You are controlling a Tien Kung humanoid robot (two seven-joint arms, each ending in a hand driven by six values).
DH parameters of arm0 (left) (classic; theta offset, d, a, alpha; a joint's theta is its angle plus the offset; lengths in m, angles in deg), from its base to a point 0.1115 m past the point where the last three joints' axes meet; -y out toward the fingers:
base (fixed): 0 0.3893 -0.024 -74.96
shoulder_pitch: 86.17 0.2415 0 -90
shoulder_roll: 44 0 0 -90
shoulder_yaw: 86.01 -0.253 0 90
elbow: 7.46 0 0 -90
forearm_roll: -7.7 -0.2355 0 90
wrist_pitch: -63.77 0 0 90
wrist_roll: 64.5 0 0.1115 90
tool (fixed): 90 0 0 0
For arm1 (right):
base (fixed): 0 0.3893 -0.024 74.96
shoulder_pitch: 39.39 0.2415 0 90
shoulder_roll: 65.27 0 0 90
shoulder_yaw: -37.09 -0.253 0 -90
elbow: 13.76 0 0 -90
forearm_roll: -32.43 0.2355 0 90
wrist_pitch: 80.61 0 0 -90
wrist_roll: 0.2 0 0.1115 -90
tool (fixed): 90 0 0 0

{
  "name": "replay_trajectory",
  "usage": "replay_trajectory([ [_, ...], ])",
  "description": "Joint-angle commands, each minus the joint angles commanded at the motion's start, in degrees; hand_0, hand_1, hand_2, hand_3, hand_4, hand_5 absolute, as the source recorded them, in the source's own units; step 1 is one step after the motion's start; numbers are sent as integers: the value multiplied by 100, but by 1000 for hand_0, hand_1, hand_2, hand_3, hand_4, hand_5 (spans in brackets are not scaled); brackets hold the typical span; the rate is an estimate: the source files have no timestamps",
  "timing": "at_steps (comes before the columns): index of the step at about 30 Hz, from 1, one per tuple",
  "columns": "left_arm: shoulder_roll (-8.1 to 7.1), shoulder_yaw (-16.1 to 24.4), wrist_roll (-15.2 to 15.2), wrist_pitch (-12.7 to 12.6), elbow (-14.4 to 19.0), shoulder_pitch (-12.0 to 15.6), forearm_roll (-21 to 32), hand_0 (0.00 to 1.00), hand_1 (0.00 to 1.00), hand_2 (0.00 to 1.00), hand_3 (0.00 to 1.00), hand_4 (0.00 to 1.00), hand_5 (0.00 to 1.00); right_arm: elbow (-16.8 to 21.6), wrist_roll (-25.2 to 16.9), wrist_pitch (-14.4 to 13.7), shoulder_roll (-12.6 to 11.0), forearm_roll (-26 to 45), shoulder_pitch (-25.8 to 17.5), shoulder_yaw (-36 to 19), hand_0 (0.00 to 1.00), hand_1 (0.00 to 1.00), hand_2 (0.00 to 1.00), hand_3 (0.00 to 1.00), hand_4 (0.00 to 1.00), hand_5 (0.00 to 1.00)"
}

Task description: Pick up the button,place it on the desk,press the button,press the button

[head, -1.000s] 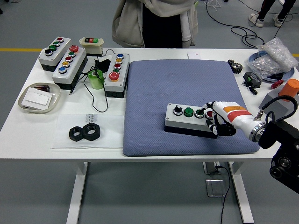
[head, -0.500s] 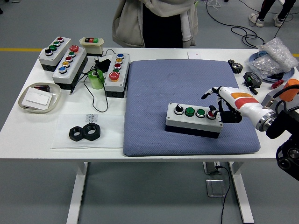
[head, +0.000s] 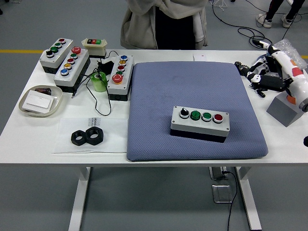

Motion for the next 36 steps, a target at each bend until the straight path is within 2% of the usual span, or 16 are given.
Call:
replay_trajectory([
  [5, 6, 37, 15, 3, 0, 26, -58, 682, 649, 745, 785, 701, 998, -308, -320, -174, 37, 1229, -159, -358, 949, 861, 966, 998, 743, 397],
  [6, 7, 47, 17, 3, -1, 33, -69, 682, 648, 745, 786, 702, 998, -352, -354, -209, 42, 1452, -183, -407, 962, 879, 973, 998, 734, 457],
  [18, 13, 87, 30, 6, 0, 63, -128, 683, 648, 746, 786, 702, 998, -654, -456, -433, 69, 4291, -316, -669, 966, 886, 960, 979, 718, 487],
  [29, 11, 20, 3, 0, 1, 40, -40, 683, 649, 746, 786, 699, 998, -685, -389, -512, 76, 4391, -324, -730, 969, 887, 958, 977, 710, 500],
  [35, 10, 1, -3, 1, 3, 13, -5, 682, 649, 747, 787, 696, 998, -678, -361, -534, 54, 4242, -319, -756, 970, 887, 956, 976, 703, 485],
  [36, 10, -2, -4, 1, 3, 10, 2, 683, 651, 747, 786, 698, 998, -675, -357, -537, 51, 4221, -317, -757, 971, 887, 956, 974, 718, 445],
])
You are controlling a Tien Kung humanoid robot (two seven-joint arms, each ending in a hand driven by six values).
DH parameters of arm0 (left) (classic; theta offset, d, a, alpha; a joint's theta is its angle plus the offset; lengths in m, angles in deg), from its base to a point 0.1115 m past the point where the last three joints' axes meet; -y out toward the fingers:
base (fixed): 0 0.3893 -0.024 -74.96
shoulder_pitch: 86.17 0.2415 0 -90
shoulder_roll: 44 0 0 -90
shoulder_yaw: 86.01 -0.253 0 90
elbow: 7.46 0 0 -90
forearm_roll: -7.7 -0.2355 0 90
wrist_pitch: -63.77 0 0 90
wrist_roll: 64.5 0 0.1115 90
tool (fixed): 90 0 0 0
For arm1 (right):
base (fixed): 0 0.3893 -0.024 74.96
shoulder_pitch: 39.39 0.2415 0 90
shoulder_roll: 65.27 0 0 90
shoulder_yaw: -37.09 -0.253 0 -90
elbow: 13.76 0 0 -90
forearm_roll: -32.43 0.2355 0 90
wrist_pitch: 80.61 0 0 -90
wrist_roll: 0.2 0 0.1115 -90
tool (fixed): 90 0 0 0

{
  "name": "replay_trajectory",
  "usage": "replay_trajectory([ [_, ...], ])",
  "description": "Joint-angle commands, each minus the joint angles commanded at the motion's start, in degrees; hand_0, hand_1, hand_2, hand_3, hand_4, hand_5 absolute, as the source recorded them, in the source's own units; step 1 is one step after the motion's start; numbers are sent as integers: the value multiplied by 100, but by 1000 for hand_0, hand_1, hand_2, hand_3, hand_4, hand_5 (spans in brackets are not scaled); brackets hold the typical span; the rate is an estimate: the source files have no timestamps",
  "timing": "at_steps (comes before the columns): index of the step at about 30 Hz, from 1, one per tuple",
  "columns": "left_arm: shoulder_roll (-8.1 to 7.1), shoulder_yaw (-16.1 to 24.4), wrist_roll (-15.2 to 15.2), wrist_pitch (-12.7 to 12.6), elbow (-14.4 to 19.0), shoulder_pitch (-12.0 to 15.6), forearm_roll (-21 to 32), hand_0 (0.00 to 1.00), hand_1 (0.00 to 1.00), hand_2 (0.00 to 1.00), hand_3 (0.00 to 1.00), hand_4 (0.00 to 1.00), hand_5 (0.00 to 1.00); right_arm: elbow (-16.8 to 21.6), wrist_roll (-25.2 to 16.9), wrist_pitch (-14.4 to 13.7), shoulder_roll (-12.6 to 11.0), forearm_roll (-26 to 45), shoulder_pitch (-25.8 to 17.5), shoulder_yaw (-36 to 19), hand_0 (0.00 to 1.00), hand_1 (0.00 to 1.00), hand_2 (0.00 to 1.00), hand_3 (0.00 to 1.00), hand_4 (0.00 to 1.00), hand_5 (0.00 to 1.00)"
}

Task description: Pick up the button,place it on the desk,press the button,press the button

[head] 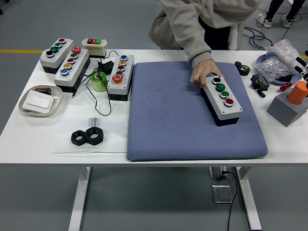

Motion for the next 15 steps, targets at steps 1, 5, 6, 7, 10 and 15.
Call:
replay_trajectory([
  [1, 0, -2, -1, 0, 0, -2, 3, 683, 651, 747, 786, 698, 998, 1, 2, -2, -2, -14, 1, -1, 971, 887, 956, 974, 718, 445],
  [5, -2, -19, -8, -2, 0, -13, 30, 683, 651, 747, 786, 698, 998, 2, 22, -17, -4, -91, 14, -8, 971, 887, 956, 974, 718, 445],
  [6, -1, -20, -9, -3, 0, -15, 32, 683, 650, 748, 786, 695, 998, 1, 24, -19, -3, -98, 17, -9, 974, 885, 957, 974, 733, 427],
  [7, -2, -24, -10, -3, 0, -17, 38, 683, 650, 748, 786, 695, 998, -1, 31, -23, -1, -115, 23, -12, 974, 885, 957, 974, 733, 427],
  [10, -2, -26, -11, -4, 0, -19, 43, 683, 650, 748, 786, 695, 998, -4, 39, -26, 0, -130, 30, -11, 974, 885, 957, 974, 733, 427],
  [15, 0, -30, -11, -7, 0, -23, 53, 683, 650, 748, 787, 695, 998, -2, 48, -32, -1, -144, 39, -5, 977, 885, 958, 974, 745, 426],
])
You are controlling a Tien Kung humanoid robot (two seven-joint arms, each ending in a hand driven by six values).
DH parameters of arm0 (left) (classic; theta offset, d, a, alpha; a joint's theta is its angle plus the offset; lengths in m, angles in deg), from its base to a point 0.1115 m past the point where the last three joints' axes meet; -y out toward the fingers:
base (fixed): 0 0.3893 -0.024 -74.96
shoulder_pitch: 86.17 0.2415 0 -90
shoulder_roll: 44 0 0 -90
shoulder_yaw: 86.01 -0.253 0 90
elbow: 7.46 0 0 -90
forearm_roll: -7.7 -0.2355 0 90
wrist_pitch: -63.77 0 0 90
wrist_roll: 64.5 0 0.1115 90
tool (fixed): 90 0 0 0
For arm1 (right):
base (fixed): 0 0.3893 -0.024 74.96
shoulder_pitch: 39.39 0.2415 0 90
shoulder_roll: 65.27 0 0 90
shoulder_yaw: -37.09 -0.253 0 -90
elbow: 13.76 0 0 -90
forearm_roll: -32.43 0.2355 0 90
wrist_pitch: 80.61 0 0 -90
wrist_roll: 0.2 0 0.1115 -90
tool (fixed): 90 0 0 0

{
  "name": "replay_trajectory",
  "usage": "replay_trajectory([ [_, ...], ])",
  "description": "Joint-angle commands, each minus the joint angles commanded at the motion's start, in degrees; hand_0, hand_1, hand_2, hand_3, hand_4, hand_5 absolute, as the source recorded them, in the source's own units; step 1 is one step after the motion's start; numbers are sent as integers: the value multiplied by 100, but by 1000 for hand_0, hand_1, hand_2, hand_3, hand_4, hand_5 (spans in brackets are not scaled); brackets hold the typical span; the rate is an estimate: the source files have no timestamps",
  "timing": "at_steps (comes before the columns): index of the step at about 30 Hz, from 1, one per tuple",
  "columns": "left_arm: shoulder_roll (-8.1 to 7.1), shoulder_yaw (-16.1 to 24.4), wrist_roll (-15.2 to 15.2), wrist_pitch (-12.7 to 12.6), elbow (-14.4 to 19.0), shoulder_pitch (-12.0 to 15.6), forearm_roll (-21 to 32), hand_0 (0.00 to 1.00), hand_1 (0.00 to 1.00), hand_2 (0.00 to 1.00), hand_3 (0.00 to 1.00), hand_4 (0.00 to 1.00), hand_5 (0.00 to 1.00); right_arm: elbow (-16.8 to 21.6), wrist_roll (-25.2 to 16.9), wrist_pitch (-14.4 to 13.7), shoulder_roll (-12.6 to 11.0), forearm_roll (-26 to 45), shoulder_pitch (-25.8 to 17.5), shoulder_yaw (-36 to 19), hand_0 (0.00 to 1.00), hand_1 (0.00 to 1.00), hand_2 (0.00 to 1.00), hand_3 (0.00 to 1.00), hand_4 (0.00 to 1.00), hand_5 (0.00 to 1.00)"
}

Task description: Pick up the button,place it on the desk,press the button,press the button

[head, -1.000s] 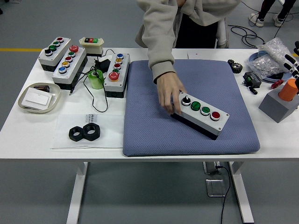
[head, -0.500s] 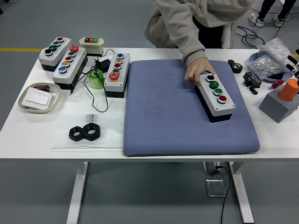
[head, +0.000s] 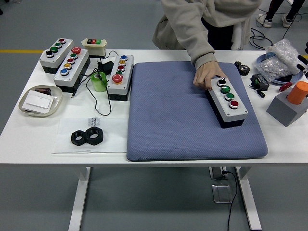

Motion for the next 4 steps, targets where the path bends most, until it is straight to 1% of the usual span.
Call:
replay_trajectory([
  [4, 0, -3, -1, -1, 1, -3, 7, 683, 650, 748, 787, 695, 998, 0, 5, -6, -2, 1, 1, -4, 977, 885, 958, 974, 745, 426],
])
